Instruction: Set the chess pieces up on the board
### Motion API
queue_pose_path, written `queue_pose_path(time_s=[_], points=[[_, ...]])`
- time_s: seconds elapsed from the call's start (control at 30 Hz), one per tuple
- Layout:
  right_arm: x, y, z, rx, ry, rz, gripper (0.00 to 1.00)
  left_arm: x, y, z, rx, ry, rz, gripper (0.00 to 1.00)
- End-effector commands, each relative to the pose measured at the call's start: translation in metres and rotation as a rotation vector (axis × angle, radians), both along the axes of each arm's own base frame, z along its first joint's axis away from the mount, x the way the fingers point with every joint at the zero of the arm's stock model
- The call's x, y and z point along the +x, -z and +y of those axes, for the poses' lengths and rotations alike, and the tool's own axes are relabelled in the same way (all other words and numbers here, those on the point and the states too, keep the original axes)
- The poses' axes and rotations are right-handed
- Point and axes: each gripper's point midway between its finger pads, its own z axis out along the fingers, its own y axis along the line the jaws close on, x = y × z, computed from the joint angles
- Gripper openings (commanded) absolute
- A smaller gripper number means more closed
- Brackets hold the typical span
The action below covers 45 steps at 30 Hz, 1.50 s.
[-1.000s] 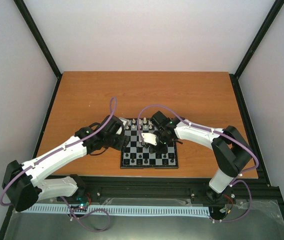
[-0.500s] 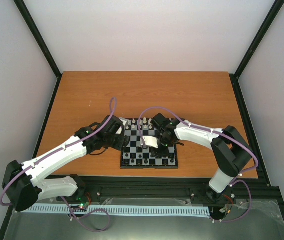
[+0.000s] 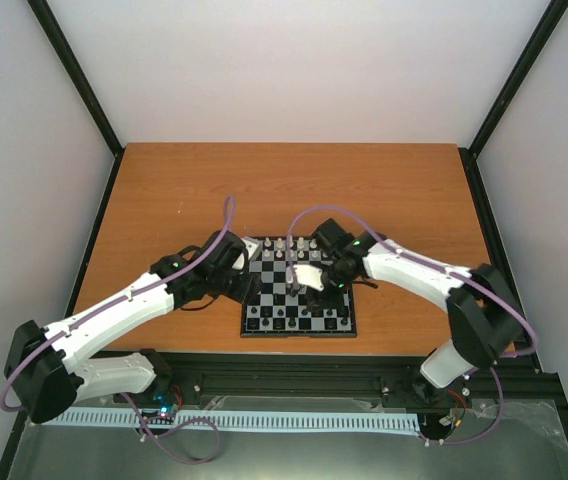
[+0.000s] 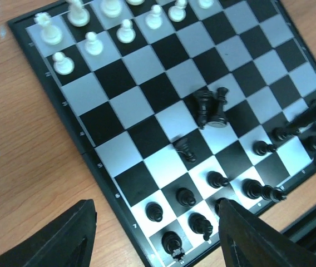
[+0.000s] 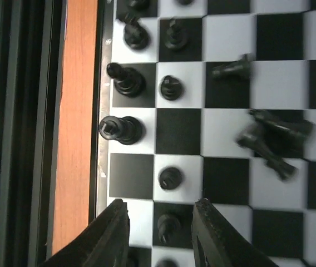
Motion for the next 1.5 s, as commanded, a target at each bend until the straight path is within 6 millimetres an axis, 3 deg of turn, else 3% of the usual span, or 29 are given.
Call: queue_pose_path(time_s=[0.0, 0.17, 0.37, 0.47, 0.57, 0.83, 1.23, 1.47], points=[[0.020, -0.064, -0.009, 0.163, 0.069, -0.056, 0.33, -0.004, -0.009, -0.025, -0.113, 0.104, 0.002, 0.60], [0.051, -0.114, -0.055, 0.302, 0.302, -0.107, 0.35, -0.002, -0.014, -0.041, -0.134, 0.147, 0.002, 0.47], [0.075, -0.159, -0.112, 0.440, 0.596, -0.169, 0.37, -0.003, 0.003, -0.071, -0.013, 0.225, -0.023, 0.37], [0.079, -0.169, -0.134, 0.499, 0.682, -0.190, 0.37, 0.002, 0.019, -0.085, 0.074, 0.249, -0.019, 0.36], [0.081, -0.160, -0.148, 0.509, 0.726, -0.196, 0.38, 0.006, 0.033, -0.098, 0.122, 0.269, -0.009, 0.35], [0.081, -0.146, -0.152, 0.530, 0.720, -0.079, 0.39, 0.013, 0.053, -0.116, 0.206, 0.306, 0.005, 0.36], [0.078, -0.142, -0.150, 0.533, 0.703, -0.050, 0.39, 0.025, 0.076, -0.115, 0.291, 0.273, 0.013, 0.36], [0.079, -0.141, -0.150, 0.533, 0.702, -0.047, 0.39, 0.020, 0.091, -0.111, 0.316, 0.275, 0.042, 0.31]])
